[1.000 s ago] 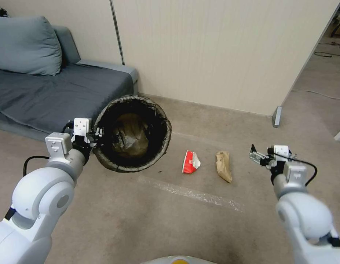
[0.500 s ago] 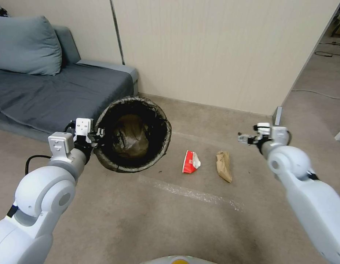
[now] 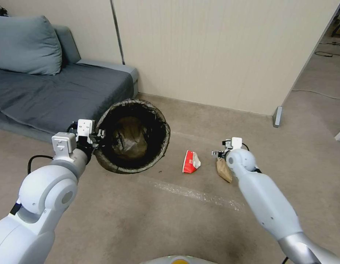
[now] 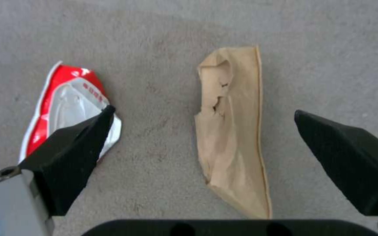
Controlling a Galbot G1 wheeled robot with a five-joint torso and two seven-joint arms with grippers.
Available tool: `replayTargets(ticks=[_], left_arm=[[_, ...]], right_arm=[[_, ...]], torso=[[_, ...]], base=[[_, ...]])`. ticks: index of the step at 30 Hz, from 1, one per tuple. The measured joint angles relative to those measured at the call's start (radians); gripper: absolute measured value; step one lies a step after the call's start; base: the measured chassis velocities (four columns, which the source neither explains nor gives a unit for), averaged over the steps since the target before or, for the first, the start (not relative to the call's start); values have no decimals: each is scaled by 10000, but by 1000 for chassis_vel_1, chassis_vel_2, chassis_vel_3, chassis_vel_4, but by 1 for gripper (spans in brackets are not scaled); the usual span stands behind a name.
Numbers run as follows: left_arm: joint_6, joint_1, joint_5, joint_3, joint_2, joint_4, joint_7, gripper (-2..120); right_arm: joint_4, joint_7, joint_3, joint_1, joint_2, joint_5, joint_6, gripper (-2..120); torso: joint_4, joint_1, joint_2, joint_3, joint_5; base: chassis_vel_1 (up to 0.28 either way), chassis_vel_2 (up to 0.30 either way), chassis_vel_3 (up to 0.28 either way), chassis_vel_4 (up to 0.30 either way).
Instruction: Pick up the trash bin, then pick up the garbage from the floor and place it into the trash bin.
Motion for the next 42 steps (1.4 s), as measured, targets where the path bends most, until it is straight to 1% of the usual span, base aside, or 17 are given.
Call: replayTargets(ticks=[3,4,6,7,9,13,17,20,28,32,34,37,38,40,42], left_arm=[[0,-6,64,29,-35,61,22,1],[0,-23,97,53,-63,98,42,1],[0,-42,124,73,-102,114,69,1],[0,-42,124,73,-102,114,69,1],[0,-39,152,82,-128,123,99,1],[0,-14,208,84,-172,184,140,1],[0,-32,250,105,-194,237,164,1],[0,-46,321,169,-262,269,196,1],[0,-65,422,210,-319,353,234,1],[0,-68,439,210,-349,360,255,1],[0,-65,442,209,-352,361,256,1],[1,-72,449,193,-343,399,272,1],[1,-72,449,193,-343,399,272,1],[0,-109,450,190,-317,425,277,1],[0,-118,450,190,-314,425,278,1]], right_arm=[[-347,-49,-107,139,104,-46,2,100],[-741,-71,-204,301,218,-117,6,100],[-1215,-166,-250,455,332,-439,7,100],[-1215,-166,-250,455,332,-439,7,100],[-1608,-249,-250,556,399,-751,10,100],[-2119,-519,-186,644,463,-1209,13,100],[-2429,-698,-136,723,523,-1386,15,100],[-3150,-999,45,982,690,-1754,19,100],[-3947,-1532,177,1361,917,-2239,22,100],[-4025,-1722,222,1389,962,-2307,22,100],[-4038,-1755,233,1388,966,-2335,22,98],[-3981,-1824,261,1331,941,-2365,23,84],[-3981,-1824,261,1331,941,-2365,23,84],[-3883,-1920,245,1295,896,-2356,23,73],[-3882,-1952,245,1295,888,-2356,24,71]], torso=[[-1,0,0,0,0],[0,0,0,0,0],[0,0,0,-1,3],[0,0,0,-1,3],[0,0,0,-1,2],[-1,1,0,-1,3],[0,0,0,-1,3],[0,0,0,0,3],[1,0,0,0,3],[1,0,0,0,2],[0,0,0,-1,3],[0,0,0,0,2],[0,0,0,0,2],[-1,0,0,-1,3],[0,0,0,-1,1]], base=[[0,0,0,0],[0,0,0,0],[0,0,0,0],[0,0,0,0],[0,0,0,0],[0,0,0,0],[0,0,0,0],[0,0,0,0],[0,0,0,0],[0,0,0,0],[0,0,0,0],[0,0,0,0],[0,0,0,0],[0,0,0,0],[0,0,0,0]])
